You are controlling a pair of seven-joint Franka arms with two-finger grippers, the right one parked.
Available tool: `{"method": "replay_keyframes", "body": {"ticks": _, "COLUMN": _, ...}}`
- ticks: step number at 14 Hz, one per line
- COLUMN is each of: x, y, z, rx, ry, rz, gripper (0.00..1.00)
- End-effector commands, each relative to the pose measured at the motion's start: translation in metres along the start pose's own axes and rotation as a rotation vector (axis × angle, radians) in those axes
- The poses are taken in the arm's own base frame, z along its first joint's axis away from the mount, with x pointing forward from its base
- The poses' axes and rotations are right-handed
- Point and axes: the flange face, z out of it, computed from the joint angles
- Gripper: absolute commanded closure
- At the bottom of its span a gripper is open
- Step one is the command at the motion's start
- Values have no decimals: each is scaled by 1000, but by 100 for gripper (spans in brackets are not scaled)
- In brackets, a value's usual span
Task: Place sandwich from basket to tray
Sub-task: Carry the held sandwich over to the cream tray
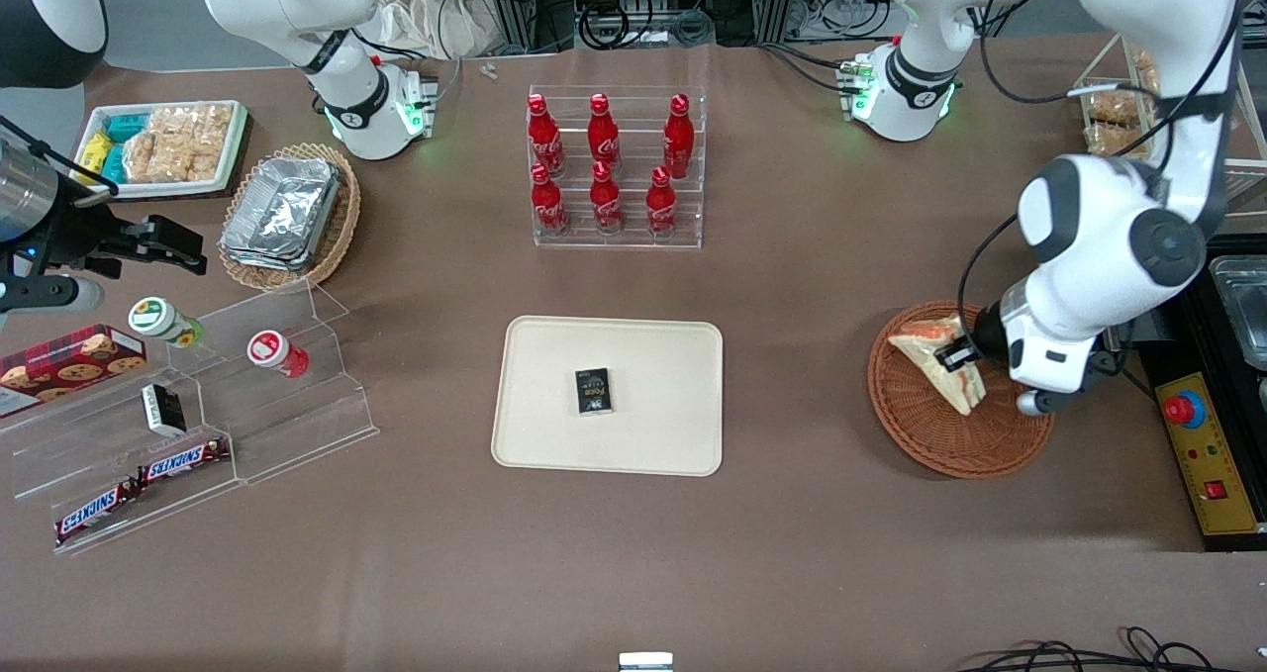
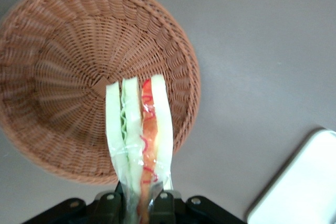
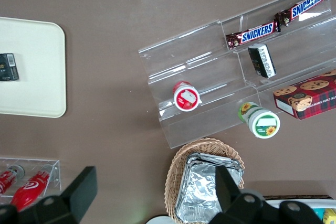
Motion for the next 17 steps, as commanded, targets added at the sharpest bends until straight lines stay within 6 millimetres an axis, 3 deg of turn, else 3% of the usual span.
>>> {"method": "replay_keyframes", "body": {"ticks": 1, "x": 6, "y": 24, "z": -75, "rx": -5, "ry": -26, "rz": -19, "gripper": 84}}
{"method": "replay_keyframes", "body": {"ticks": 3, "x": 3, "y": 40, "z": -110, "rx": -17, "ry": -30, "rz": 4, "gripper": 84}}
{"method": "replay_keyframes", "body": {"ticks": 5, "x": -2, "y": 48, "z": -113, "rx": -16, "ry": -31, "rz": 42, "gripper": 84}}
{"method": "replay_keyframes", "body": {"ticks": 7, "x": -21, "y": 79, "z": -93, "rx": 13, "ry": -38, "rz": 128, "gripper": 84}}
{"method": "replay_keyframes", "body": {"ticks": 12, "x": -91, "y": 199, "z": -14, "rx": 36, "ry": 15, "rz": 466, "gripper": 81}}
{"method": "replay_keyframes", "body": {"ticks": 14, "x": -113, "y": 229, "z": 21, "rx": 28, "ry": 57, "rz": 565, "gripper": 81}}
{"method": "replay_keyframes", "body": {"ticks": 16, "x": -153, "y": 262, "z": 60, "rx": 46, "ry": 67, "rz": 659, "gripper": 81}}
{"method": "replay_keyframes", "body": {"ticks": 17, "x": -157, "y": 271, "z": 73, "rx": 30, "ry": 68, "rz": 677, "gripper": 81}}
